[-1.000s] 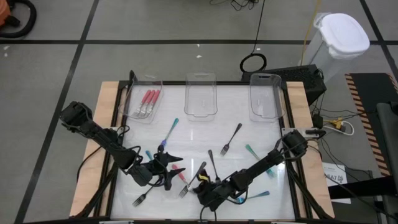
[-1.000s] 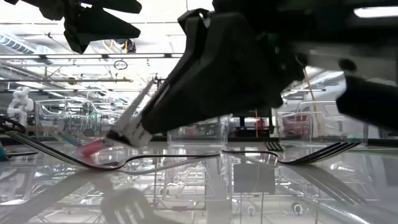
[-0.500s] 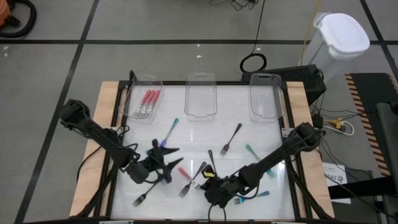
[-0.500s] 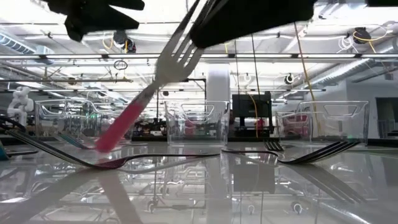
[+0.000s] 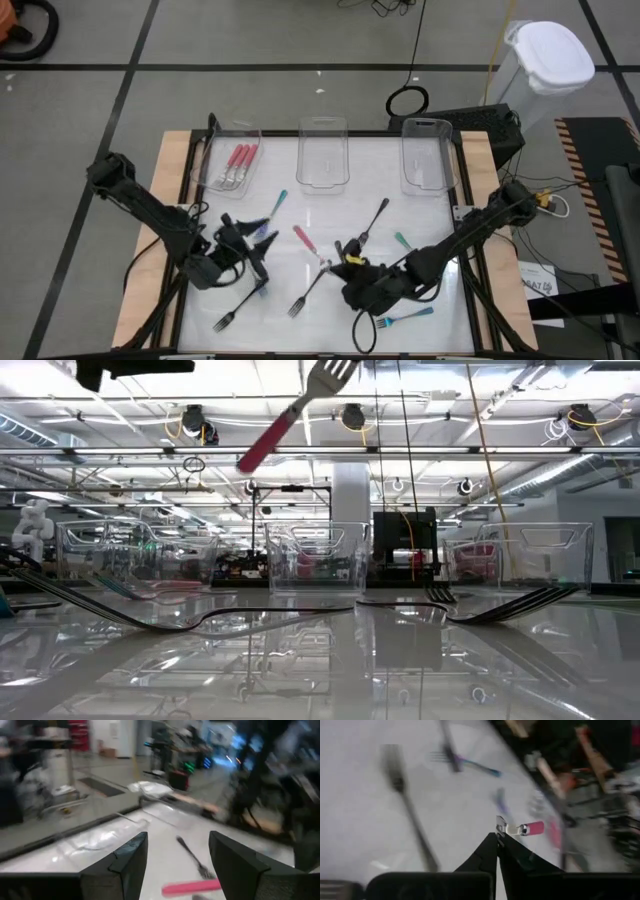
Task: Sort silverware by color (type)
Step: Put the pink fork into the left transparent bin
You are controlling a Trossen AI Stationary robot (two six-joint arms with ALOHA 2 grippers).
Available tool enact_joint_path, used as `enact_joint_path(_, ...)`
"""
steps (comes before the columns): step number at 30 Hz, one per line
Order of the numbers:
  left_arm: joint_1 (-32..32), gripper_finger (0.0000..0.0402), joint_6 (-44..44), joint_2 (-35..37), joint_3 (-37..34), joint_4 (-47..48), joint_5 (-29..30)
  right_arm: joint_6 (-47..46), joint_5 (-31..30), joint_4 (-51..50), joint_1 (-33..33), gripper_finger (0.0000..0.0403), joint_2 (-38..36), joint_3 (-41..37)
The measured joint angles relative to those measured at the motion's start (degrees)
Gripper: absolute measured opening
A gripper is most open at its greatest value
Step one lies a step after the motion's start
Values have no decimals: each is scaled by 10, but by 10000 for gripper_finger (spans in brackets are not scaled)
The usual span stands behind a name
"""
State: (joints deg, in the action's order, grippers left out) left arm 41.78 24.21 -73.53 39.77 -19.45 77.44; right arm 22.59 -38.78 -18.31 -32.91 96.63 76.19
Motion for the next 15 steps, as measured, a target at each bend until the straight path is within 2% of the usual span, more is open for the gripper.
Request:
enact_joint_path(2,0,209,37,20,0,14,13,6,-30,7,0,4,-16,-15)
enact_joint_path(6,6,209,57,49,0,50,-2,17,-85,75,0,4,-39,-70)
enact_joint_path(12,8,209,-35,72,0,47,-5,111,-189,250,0,4,-43,-154)
enact_joint_path(15,6,209,-67,74,0,44,-5,186,-211,356,3,4,-44,-183)
